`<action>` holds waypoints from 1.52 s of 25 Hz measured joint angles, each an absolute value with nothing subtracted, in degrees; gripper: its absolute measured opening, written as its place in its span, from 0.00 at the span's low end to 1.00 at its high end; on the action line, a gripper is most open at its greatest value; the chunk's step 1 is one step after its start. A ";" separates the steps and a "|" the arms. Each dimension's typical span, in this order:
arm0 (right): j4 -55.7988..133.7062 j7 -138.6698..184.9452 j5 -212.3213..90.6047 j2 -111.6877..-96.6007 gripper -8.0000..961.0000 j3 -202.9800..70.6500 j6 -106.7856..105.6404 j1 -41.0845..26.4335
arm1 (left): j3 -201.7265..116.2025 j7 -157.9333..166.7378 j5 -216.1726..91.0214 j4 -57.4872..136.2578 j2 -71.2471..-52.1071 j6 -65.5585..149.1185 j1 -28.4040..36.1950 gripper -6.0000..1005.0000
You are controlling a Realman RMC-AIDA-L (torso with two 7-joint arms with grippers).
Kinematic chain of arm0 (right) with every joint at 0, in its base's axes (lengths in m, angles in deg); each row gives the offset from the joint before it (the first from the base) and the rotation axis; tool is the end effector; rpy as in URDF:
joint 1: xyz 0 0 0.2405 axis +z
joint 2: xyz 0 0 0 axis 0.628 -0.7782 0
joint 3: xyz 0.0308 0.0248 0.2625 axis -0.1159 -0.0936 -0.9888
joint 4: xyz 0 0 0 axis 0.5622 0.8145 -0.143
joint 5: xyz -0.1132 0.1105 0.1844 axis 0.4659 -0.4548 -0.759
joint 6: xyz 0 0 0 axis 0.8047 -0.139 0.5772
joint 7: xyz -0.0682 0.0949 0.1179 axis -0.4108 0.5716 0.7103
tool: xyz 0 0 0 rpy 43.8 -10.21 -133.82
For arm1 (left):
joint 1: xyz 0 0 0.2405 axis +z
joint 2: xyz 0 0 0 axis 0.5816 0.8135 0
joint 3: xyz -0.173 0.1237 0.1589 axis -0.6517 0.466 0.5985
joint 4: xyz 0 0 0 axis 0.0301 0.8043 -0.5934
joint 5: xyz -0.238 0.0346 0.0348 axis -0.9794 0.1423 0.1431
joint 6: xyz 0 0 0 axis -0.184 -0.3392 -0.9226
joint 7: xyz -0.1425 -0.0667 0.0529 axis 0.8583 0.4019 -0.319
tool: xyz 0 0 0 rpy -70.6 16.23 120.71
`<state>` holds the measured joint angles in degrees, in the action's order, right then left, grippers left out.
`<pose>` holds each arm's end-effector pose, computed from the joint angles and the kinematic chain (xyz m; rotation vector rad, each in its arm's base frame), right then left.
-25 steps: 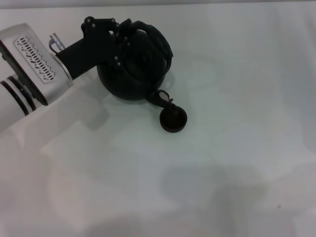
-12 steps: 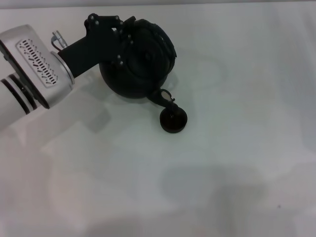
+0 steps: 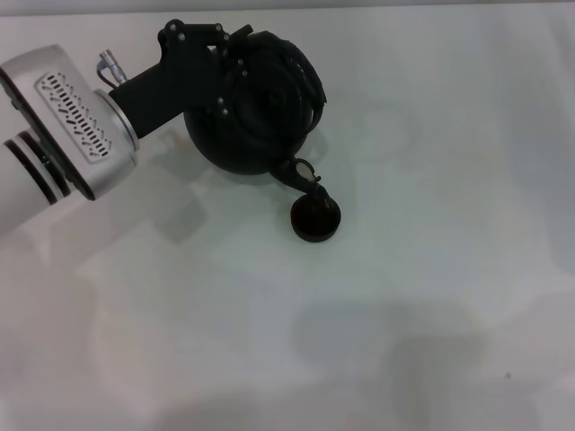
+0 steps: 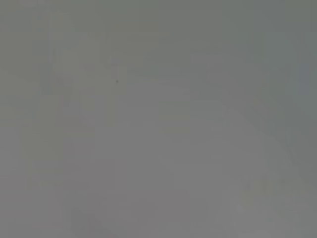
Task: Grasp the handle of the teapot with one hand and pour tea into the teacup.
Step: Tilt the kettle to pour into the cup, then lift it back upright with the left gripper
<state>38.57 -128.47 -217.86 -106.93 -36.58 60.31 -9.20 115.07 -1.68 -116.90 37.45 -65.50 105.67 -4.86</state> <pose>0.4225 0.4024 0.0294 -1.3630 0.9070 0.6811 -0.2583 0.3980 -0.0978 -2.1953 0.3911 -0.5257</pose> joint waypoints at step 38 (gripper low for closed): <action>38.57 -128.47 -217.64 -106.92 0.89 -36.22 60.29 -8.86 | 114.36 -2.33 -119.39 39.62 -65.75 108.55 0.11 0.11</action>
<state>38.57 -128.47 -217.64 -106.92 -36.22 60.29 -8.86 114.36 -2.33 -119.39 39.62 -65.75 108.55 0.11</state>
